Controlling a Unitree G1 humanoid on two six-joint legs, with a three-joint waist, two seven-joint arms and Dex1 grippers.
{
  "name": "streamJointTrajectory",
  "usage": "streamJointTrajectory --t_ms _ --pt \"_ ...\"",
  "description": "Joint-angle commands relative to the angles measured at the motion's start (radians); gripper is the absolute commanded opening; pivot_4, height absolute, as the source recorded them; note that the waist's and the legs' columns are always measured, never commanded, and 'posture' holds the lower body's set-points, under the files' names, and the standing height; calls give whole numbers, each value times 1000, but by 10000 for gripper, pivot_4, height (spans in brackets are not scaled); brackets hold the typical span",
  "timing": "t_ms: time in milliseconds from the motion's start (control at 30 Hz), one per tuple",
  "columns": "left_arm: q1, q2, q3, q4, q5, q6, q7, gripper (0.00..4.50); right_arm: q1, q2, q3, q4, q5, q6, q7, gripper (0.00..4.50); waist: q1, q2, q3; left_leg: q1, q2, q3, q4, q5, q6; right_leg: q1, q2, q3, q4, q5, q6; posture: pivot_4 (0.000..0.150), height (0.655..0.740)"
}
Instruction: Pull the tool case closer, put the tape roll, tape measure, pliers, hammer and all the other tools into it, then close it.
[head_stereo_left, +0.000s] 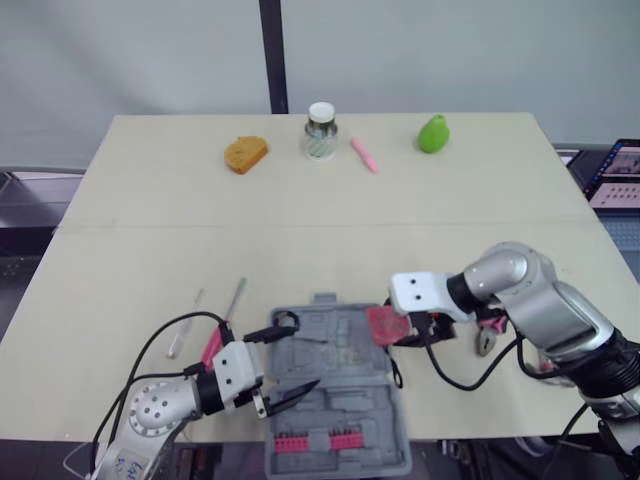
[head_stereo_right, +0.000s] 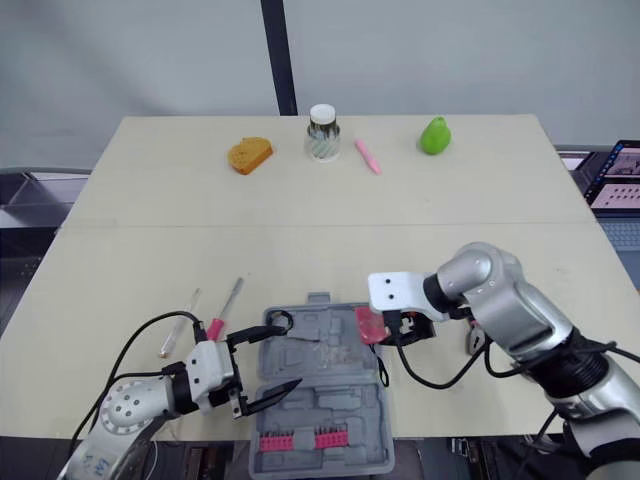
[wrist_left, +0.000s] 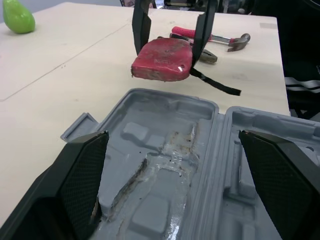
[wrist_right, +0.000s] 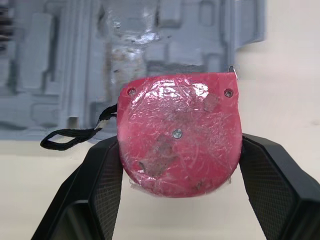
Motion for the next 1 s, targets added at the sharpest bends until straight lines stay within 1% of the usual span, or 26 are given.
streamJointTrajectory --t_ms 33,233,400,767,1000 --pt "6 -4 17 -41 -4 -9 15 45000 -49 12 55 -20 -61 25 -7 29344 -1 0 0 0 0 0 0 0 0 0 0 0 0 0 0 1500 7400" --pt "7 -2 13 -57 -13 -2 12 45000 -115 78 105 17 -108 80 -33 29344 -5 0 0 -1 0 0 0 0 0 -1 0 -1 0 0 0 1500 7400" --pt "-6 -4 13 -60 -15 7 12 45000 -139 116 136 44 -142 114 -52 29344 -3 0 0 -2 0 -1 1 0 0 -1 0 -2 0 0 0 1500 7400" --pt "-31 -2 11 -57 -18 15 3 45000 -136 162 182 68 -191 166 -85 29344 -6 0 0 -2 0 -1 1 0 0 -1 1 -2 1 0 0 1500 7400" --pt "-38 -3 7 -56 -17 16 0 45000 -129 176 198 60 -194 188 -101 29344 -11 0 0 -2 0 -1 1 1 0 -1 1 -2 1 0 0 1500 7400"
